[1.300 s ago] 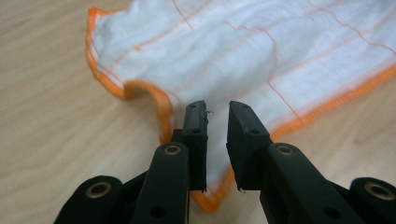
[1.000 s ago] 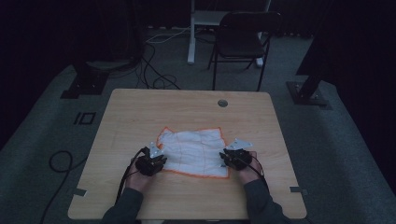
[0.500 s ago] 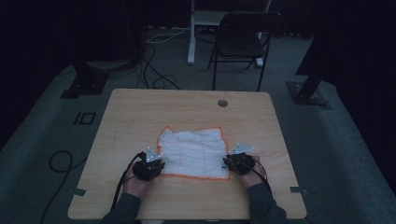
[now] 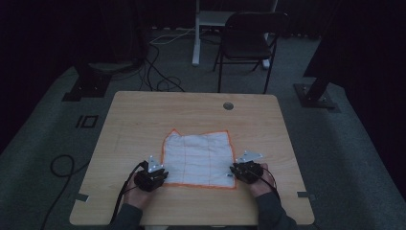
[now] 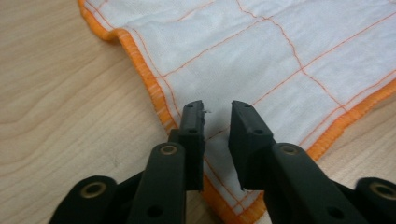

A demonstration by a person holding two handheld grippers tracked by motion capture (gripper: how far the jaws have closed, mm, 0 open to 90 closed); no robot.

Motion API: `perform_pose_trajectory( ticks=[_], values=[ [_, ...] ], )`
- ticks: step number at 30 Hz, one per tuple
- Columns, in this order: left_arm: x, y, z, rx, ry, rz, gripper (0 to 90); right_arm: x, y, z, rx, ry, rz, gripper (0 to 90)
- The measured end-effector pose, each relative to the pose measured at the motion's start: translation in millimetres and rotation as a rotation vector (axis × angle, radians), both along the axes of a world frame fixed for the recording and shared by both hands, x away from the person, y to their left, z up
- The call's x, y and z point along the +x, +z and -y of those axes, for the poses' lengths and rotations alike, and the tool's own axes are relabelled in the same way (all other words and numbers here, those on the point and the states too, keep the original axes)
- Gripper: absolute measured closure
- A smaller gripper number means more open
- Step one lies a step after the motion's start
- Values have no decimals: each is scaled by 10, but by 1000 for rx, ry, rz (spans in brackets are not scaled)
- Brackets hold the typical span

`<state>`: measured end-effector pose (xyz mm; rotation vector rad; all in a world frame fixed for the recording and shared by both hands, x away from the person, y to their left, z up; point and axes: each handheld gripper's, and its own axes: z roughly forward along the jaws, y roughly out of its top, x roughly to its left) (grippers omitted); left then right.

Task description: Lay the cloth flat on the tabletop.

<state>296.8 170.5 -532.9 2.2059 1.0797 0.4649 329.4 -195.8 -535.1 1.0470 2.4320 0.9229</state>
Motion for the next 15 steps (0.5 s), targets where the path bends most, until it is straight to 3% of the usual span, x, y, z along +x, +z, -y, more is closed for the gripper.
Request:
perform_pose_trajectory(
  ticks=[7,9,15],
  values=[
    [43,85,-6,-9,7,56,706,9,46,-57,14,6,49,720],
    [127,148,-22,-10,32,93,687,48,74,-74,22,-3,66,704],
    [406,177,-33,-11,71,112,672,239,104,-142,46,-35,86,665]
  ],
)
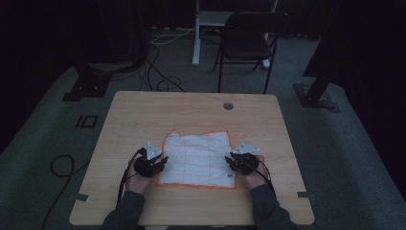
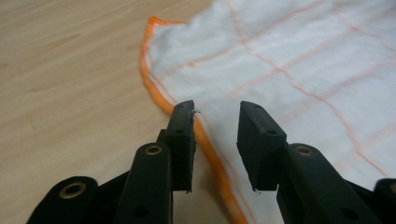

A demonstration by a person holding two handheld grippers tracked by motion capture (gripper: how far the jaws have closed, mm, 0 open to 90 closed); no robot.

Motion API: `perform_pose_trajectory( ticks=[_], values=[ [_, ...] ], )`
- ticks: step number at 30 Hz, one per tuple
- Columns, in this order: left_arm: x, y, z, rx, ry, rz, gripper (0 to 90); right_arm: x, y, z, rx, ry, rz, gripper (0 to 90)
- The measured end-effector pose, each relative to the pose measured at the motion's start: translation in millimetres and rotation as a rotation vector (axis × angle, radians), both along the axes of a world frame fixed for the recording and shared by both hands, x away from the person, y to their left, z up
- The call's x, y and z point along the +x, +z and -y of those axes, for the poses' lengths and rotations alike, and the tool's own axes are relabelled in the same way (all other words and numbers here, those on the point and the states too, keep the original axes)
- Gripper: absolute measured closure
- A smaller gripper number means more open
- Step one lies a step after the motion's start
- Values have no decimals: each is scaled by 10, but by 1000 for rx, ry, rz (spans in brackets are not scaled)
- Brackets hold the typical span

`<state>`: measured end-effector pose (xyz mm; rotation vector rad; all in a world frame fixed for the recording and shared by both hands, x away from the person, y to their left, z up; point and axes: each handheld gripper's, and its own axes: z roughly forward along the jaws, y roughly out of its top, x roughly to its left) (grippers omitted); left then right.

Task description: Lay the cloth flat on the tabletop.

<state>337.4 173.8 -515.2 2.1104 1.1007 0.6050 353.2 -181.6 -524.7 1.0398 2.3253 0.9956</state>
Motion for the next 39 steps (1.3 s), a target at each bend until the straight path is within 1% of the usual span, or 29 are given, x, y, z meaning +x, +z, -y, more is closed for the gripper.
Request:
perform_pose_trajectory(
  ticks=[2,5,7,8,9,10,11,12,13,14,15,16,17,19,22,25,27,30,31,32,34,35,37,39],
  values=[
    [95,-21,10,-1,15,-7,669,68,0,-37,12,-8,0,650],
    [225,-60,33,10,43,-3,668,158,23,-105,24,-13,11,643],
    [307,-85,51,4,52,-13,670,231,36,-145,17,-20,14,643],
    [341,-101,65,7,51,-16,671,267,39,-160,14,-22,15,643],
    [371,-118,82,19,52,-24,671,299,35,-172,12,-25,13,644],
    [371,-118,82,19,52,-24,671,299,35,-172,12,-25,13,644],
    [422,-163,113,36,47,-46,672,365,3,-185,2,-32,2,645],
    [435,-186,126,47,46,-57,674,397,-23,-187,-5,-35,-12,644],
    [434,-199,130,41,45,-54,678,417,-51,-189,-14,-40,-25,643],
    [434,-198,122,38,46,-59,686,426,-75,-188,-23,-41,-39,640],
    [435,-198,114,27,50,-66,686,427,-96,-185,-29,-42,-47,640],
    [435,-198,114,27,50,-66,687,421,-114,-177,-39,-45,-50,639],
    [434,-195,88,7,54,-85,687,409,-127,-167,-35,-49,-50,639],
    [412,-193,78,5,54,-90,688,383,-129,-127,-25,-55,-59,637],
    [353,-196,58,-8,53,-97,689,348,-124,-81,-30,-61,-65,635],
    [299,-194,52,-10,42,-101,689,318,-123,-40,-25,-65,-71,641],
    [286,-183,51,-4,36,-113,689,304,-121,-25,-23,-64,-78,642],
    [289,-163,74,16,28,-114,693,285,-111,-23,-28,-61,-87,655],
    [295,-154,81,20,30,-106,694,285,-108,-24,-32,-59,-87,656],
    [304,-137,87,23,30,-87,693,286,-107,-27,-33,-59,-87,657],
    [343,-91,96,21,36,-60,683,291,-104,-39,-34,-55,-70,658],
    [372,-67,98,19,38,-51,684,297,-100,-44,-21,-48,-58,658],
    [436,-30,100,15,48,-29,697,313,-76,-56,-3,-56,-39,664],
    [513,-6,102,4,63,-19,717,342,-47,-71,13,-62,-17,676]
  ],
)
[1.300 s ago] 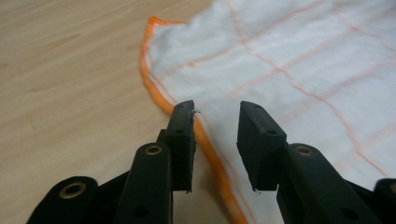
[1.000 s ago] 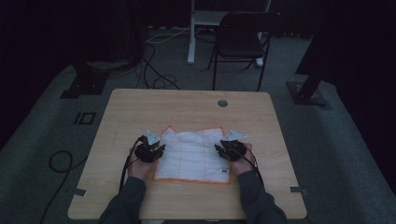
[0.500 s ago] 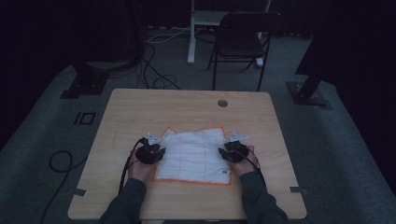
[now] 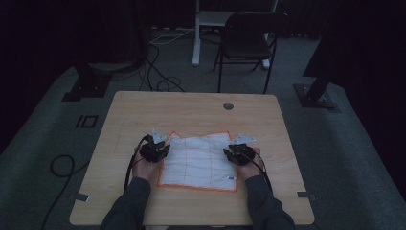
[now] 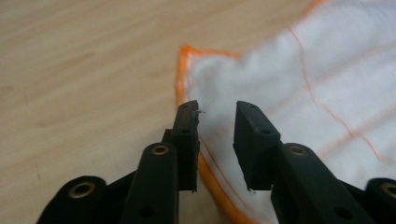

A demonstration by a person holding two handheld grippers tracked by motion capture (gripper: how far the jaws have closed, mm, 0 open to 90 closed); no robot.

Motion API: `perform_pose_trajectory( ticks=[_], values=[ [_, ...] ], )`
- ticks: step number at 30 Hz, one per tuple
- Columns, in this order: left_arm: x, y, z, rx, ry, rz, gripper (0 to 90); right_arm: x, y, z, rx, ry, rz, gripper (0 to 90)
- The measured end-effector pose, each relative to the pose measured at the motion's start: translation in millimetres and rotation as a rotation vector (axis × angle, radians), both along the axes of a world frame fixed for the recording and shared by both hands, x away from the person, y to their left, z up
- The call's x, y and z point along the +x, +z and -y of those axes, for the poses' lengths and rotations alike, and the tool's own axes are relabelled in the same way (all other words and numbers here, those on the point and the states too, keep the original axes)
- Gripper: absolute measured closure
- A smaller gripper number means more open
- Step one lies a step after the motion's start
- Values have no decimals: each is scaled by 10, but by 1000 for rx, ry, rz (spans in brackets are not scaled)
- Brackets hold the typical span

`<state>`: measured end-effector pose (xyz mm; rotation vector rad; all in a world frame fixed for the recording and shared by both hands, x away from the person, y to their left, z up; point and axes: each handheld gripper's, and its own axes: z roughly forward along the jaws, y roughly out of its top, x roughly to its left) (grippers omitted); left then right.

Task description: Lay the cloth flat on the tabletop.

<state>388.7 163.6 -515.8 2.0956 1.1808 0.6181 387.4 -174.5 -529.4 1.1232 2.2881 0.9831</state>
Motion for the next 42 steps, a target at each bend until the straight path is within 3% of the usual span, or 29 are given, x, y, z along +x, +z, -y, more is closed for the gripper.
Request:
perform_pose_trajectory(
  ticks=[8,15,21,23,28,30,31,42],
  values=[
    [374,-25,13,-7,57,-2,833,194,19,-85,13,-28,22,787],
    [597,-141,72,21,60,-37,842,393,2,-148,7,-52,14,815],
    [631,-195,128,43,29,-27,842,549,-88,-170,-38,-66,-23,833],
    [640,-192,114,67,40,-24,847,561,-90,-166,-42,-64,-23,838],
    [637,-197,36,66,104,-21,866,585,-94,-111,-53,-85,-17,846],
    [637,-197,36,66,104,-21,866,587,-93,-99,-59,-87,-14,846],
    [648,-198,5,58,137,-23,864,593,-95,-75,-67,-92,-9,844],
    [735,-172,8,55,182,-32,777,689,-90,-48,-60,-127,-12,792]
  ],
)
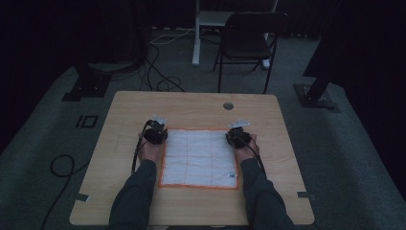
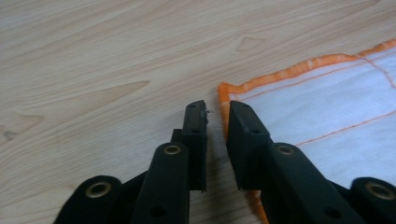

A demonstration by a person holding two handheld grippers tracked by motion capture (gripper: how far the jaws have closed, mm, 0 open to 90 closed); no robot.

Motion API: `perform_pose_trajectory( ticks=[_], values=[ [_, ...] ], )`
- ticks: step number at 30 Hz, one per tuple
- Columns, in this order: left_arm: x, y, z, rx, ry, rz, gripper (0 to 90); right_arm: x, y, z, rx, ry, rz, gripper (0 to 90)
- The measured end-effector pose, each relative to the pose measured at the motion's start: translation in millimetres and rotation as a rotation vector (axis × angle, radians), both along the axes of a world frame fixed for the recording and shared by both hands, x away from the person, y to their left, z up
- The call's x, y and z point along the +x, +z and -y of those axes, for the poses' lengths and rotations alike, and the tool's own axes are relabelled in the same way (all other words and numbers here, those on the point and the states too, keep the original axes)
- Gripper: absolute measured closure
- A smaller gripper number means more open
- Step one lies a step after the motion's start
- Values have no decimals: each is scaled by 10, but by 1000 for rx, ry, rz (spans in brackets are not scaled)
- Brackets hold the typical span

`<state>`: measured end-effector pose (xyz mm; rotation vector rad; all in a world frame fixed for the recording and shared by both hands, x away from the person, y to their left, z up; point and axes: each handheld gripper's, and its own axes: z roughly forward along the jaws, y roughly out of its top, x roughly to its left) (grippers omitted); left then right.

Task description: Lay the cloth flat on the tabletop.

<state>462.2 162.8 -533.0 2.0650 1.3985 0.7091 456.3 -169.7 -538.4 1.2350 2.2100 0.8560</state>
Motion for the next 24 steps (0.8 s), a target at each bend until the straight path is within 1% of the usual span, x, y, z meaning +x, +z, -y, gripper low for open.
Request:
perform_pose_trajectory(
  ticks=[1,2,3,4,6,7,9,11,13,15,18,19,20,21,24],
  values=[
    [-13,9,-14,-11,-8,4,765,-6,4,3,-4,2,2,775],
    [-13,9,-14,-11,-8,4,754,-6,4,3,-4,2,2,775],
    [-56,29,-45,-28,-24,16,740,-36,14,18,8,2,4,740],
    [-76,39,-61,-37,-30,19,728,-59,21,28,18,4,3,729],
    [-76,39,-61,-37,-30,19,719,-85,29,40,22,9,6,729],
    [-127,67,-109,-70,-41,19,719,-85,29,40,22,9,6,719],
    [-182,93,-146,-100,-58,16,692,-181,61,63,43,19,-4,675],
    [-247,119,-178,-119,-81,8,673,-259,81,76,59,24,-3,665],
    [-312,139,-210,-133,-93,8,660,-325,94,81,57,39,-5,652],
    [-366,155,-231,-138,-97,11,651,-425,113,84,55,64,-3,641],
    [-427,182,-247,-142,-114,17,647,-462,131,88,55,74,1,636],
    [-465,195,-245,-152,-124,21,640,-493,148,91,56,84,5,630],
    [-465,195,-245,-152,-124,21,640,-493,148,91,56,84,5,630],
    [-502,209,-230,-136,-147,20,640,-524,150,94,60,92,6,626],
    [-538,219,-224,-145,-161,26,639,-562,146,95,59,103,3,621]
  ],
)
